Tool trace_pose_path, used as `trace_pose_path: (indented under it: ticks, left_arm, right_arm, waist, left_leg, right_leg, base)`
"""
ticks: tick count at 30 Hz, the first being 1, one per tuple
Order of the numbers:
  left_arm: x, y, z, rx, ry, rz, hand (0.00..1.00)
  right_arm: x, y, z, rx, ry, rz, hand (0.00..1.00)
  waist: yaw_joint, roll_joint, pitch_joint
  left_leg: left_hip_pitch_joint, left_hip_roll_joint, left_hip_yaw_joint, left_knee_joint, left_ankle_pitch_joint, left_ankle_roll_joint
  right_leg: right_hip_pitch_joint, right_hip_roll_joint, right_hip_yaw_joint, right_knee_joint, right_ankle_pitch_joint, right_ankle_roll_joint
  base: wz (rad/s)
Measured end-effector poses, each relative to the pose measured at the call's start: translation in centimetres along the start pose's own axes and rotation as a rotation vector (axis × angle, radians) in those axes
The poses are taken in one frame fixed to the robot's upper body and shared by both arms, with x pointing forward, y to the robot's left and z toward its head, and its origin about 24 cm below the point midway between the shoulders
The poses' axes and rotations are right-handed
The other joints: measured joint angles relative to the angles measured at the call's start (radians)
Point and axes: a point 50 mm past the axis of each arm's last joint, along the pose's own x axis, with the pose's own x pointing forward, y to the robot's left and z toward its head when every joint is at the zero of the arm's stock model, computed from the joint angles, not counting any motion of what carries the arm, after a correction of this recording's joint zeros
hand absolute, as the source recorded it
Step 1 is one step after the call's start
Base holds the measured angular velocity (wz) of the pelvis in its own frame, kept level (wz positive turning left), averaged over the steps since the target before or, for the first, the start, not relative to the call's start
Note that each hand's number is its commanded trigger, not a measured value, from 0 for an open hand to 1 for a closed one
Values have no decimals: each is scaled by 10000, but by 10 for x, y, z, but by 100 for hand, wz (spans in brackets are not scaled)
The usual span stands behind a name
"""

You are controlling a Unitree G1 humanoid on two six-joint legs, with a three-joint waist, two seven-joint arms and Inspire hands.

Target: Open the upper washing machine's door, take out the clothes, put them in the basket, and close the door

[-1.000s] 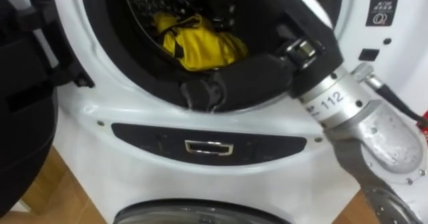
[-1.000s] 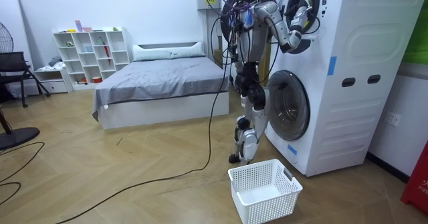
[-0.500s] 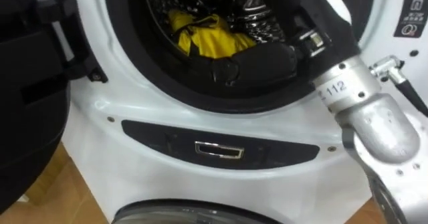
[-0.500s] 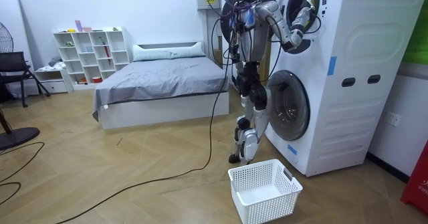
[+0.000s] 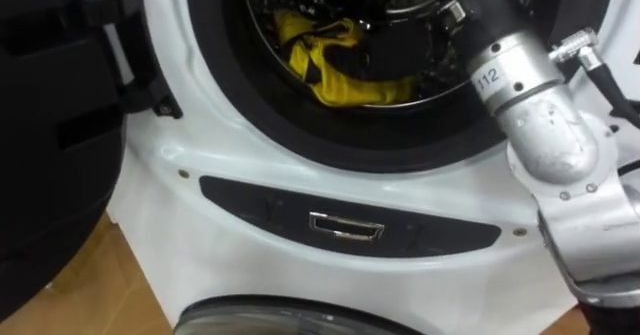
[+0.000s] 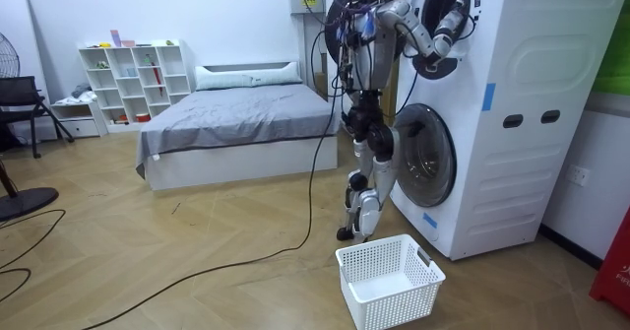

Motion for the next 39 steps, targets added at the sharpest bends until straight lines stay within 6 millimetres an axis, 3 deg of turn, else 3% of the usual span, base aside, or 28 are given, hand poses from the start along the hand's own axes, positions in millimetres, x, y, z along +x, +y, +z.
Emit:
trace_pose_path:
  ticks: [4,7,10,16,25,26,28,39]
  left_arm:
    - [0,0,-2,-28,339,-178,0]
    - [1,4,-1,-280,390,-268,0]
    - [1,6,-1,-373,461,-392,0]
    - [0,7,-3,-402,726,-605,0]
    - [2,13,11,-414,403,-488,0]
    - [2,13,11,-413,404,-478,0]
    - [2,14,11,-412,434,-464,0]
    - [1,18,16,-557,100,-338,0]
  right_arm:
    - [3,7,-14,-1412,986,965,0]
    - [12,6,-25,-2600,1939,1732,0]
    - [12,7,-41,-2996,2884,2583,0]
    - [9,8,-46,-3643,3567,3695,0]
    - [2,9,-55,-3453,3966,4415,0]
    - [2,9,-55,-3467,3976,4438,38]
    - [1,9,-56,-3482,3997,4457,100]
    - [-3,8,-59,-3449,4015,4487,100]
  waist:
    - [-34,-253,-91]
    - [102,-402,-3]
    - [261,-554,25]
    - [282,-524,58]
    - [291,-424,145]
    - [298,-413,151]
    - [312,-410,151]
    - [641,-251,128]
  left_leg:
    - [10,-31,-35,130,5,-2]
    - [11,-40,-49,134,8,1]
    - [-19,-53,-66,260,-7,21]
    - [1,-116,-162,294,-21,55]
    - [168,-153,-329,298,-33,70]
    - [167,-154,-331,298,-33,69]
    - [165,-154,-335,303,-33,69]
    - [232,-136,-298,262,-28,66]
  right_leg:
    - [54,19,-45,0,7,-11]
    - [54,24,-93,-10,30,-50]
    - [86,21,-126,-16,46,-72]
    - [119,10,-35,-21,66,-39]
    - [284,10,-5,-33,68,-35]
    - [283,9,-4,-32,68,-35]
    - [283,10,-6,-30,68,-35]
    - [304,17,55,-15,77,-21]
  base:
    - [2]
    - [0]
    - [3]
    - [2]
    - [5]
    - [0]
    - [0]
    - [0]
